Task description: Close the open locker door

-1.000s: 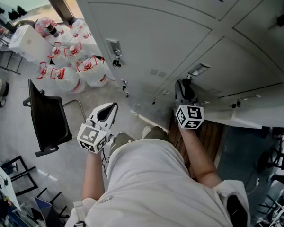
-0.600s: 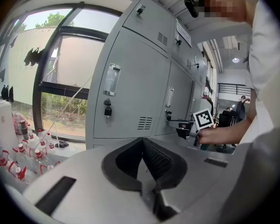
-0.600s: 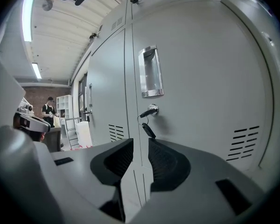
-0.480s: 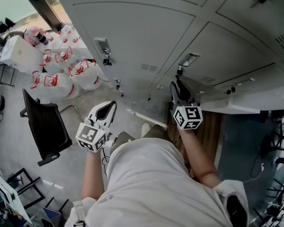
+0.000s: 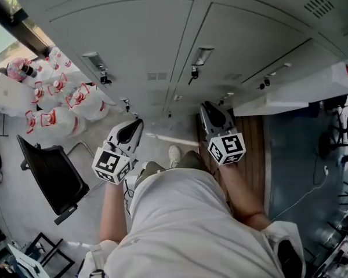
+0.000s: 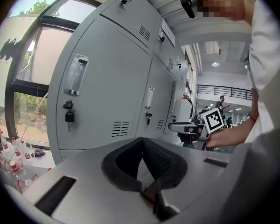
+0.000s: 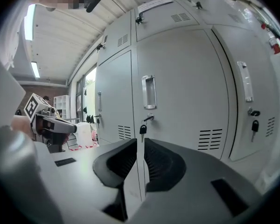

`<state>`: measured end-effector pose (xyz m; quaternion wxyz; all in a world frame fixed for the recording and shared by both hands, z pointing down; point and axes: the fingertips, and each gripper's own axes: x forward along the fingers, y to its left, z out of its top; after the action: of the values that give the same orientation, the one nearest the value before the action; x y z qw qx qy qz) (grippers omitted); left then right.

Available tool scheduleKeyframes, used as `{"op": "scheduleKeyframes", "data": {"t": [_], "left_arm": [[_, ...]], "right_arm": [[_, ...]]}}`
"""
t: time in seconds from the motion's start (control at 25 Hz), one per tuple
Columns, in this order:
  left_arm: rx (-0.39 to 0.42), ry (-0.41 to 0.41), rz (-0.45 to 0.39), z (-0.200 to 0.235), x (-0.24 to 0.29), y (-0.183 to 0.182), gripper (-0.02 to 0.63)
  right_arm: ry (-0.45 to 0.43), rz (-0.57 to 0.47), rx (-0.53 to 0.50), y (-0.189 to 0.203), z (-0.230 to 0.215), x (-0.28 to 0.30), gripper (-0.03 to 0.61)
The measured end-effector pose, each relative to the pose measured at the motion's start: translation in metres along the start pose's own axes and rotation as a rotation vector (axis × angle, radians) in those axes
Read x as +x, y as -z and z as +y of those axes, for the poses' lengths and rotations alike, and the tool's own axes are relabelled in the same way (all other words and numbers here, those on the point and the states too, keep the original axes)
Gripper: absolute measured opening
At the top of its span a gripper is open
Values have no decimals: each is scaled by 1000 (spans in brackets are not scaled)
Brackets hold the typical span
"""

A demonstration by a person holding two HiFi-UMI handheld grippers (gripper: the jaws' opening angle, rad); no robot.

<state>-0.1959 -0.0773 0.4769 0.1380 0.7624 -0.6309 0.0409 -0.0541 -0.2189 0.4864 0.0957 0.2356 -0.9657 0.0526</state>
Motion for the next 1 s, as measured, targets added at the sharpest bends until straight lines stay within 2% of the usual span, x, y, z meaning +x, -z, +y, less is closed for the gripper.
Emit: {"op": "scheduleKeyframes", "data": {"t": [0.44, 0.72, 0.84, 1.0], "left_arm": [[84, 200, -34, -51, 40, -28, 3], [146, 291, -79, -80, 50, -53, 3], [190, 314, -102, -89, 51, -63, 3], [209, 344, -118, -100, 51, -70, 3]], "right_arm": [[69, -43, -34, -9, 7, -68, 38], [117, -68, -78, -22, 9, -103, 37], [131, -76, -82, -23, 10, -113, 37], [145, -83, -93, -25, 15, -123, 37]]}}
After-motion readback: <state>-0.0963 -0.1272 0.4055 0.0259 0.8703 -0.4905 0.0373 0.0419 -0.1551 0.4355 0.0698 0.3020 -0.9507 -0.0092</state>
